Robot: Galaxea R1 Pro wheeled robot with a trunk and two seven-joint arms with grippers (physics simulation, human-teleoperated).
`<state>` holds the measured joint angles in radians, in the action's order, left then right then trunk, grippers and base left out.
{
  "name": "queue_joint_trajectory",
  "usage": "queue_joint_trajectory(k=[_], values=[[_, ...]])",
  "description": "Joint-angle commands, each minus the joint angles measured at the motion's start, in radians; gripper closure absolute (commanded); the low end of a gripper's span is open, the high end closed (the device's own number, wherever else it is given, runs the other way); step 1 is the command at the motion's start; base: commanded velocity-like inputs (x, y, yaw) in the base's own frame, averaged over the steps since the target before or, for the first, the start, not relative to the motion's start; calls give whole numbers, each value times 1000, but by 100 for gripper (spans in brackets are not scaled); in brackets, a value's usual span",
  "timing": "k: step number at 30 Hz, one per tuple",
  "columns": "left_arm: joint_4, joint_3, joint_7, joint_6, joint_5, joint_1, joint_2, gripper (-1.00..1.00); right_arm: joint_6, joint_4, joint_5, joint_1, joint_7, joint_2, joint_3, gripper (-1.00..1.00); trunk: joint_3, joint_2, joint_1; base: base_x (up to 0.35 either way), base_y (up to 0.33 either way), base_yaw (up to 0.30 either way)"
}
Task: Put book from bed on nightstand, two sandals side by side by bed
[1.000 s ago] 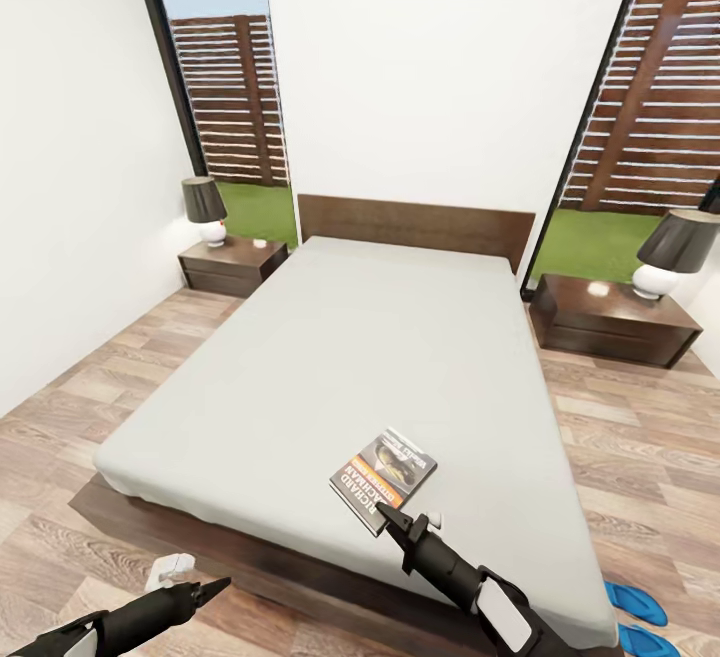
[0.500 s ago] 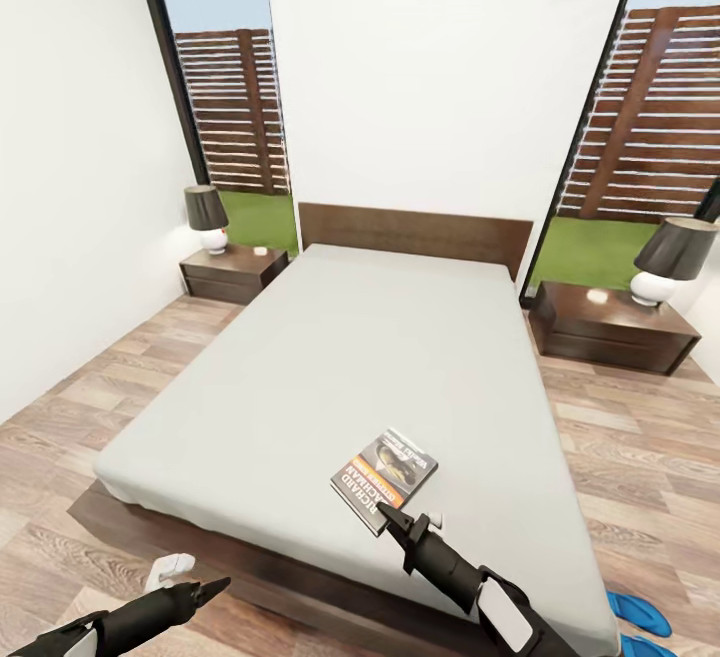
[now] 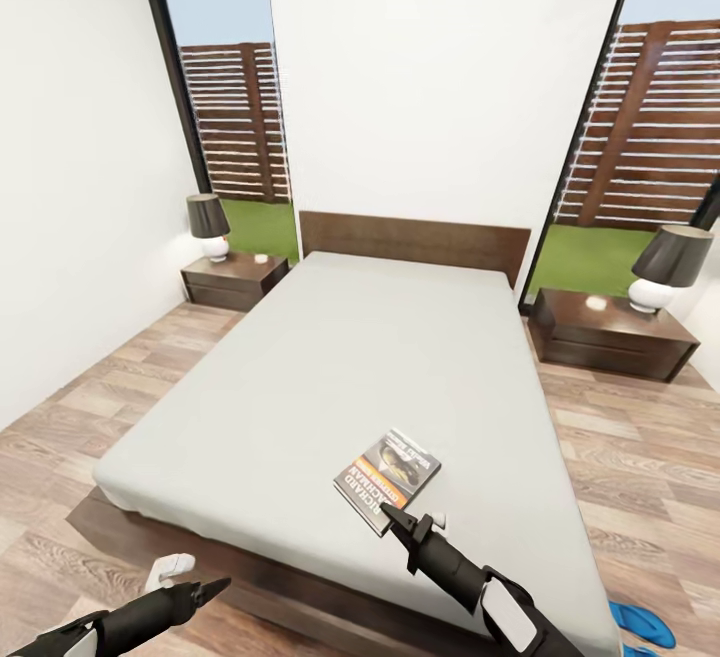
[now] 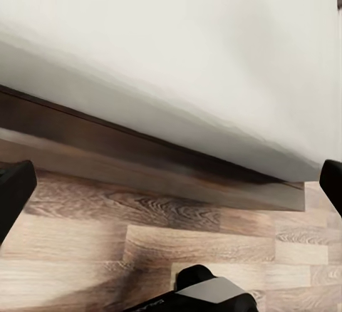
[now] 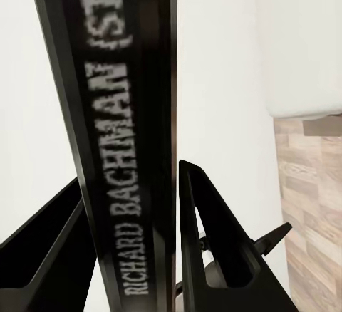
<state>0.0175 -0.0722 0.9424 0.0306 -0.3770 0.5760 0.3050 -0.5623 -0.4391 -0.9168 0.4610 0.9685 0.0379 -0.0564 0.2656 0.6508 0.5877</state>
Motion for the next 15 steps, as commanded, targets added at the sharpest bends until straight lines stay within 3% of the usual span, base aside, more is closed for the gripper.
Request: queue_joint_trajectory(k=[1,15], values=[[-1,-8,2,3,-7,1,0,-100,-7,0,-9,1,0,0,-3,100,0,1,0,0,0,0],[-1,-9,2,3,-7,1,0,-100,-6,1,-8,1,-1,-1,-3,100,-23,1,0,0,0,0]])
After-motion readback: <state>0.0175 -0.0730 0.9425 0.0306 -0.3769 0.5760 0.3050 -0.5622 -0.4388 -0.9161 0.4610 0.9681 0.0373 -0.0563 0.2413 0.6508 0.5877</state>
